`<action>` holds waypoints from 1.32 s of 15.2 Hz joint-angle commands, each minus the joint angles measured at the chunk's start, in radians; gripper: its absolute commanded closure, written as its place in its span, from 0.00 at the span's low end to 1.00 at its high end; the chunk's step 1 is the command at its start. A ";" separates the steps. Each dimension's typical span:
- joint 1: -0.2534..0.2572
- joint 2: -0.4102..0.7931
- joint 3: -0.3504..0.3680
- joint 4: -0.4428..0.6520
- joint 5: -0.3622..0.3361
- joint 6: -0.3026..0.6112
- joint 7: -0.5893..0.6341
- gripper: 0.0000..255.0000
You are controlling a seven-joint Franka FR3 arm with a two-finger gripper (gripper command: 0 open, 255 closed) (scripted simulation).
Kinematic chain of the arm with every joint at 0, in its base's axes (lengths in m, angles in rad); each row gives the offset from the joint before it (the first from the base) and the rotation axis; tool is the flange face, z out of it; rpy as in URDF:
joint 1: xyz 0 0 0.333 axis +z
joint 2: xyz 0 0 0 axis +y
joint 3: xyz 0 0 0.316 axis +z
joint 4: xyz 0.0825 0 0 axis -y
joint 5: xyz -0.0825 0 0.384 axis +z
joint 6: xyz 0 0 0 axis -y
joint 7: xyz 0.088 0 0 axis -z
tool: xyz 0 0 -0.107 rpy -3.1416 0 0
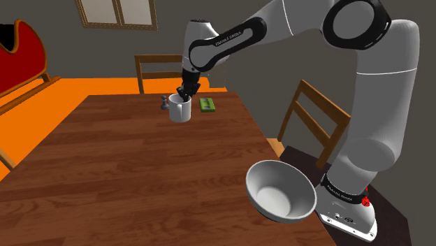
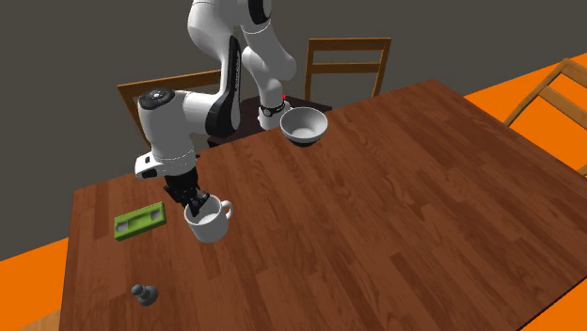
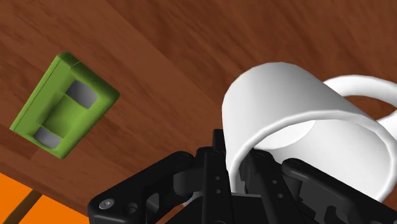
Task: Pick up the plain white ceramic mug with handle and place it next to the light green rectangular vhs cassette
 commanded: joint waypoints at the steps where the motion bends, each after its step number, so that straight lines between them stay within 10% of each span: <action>1: 0.001 0.009 -0.002 -0.018 -0.005 0.027 0.004 1.00; 16: 0.007 0.050 -0.010 -0.055 -0.022 0.104 0.015 1.00; 17: 0.007 0.050 -0.010 -0.055 -0.022 0.104 0.015 0.00; 20: 0.007 0.050 -0.010 -0.055 -0.022 0.104 0.015 0.00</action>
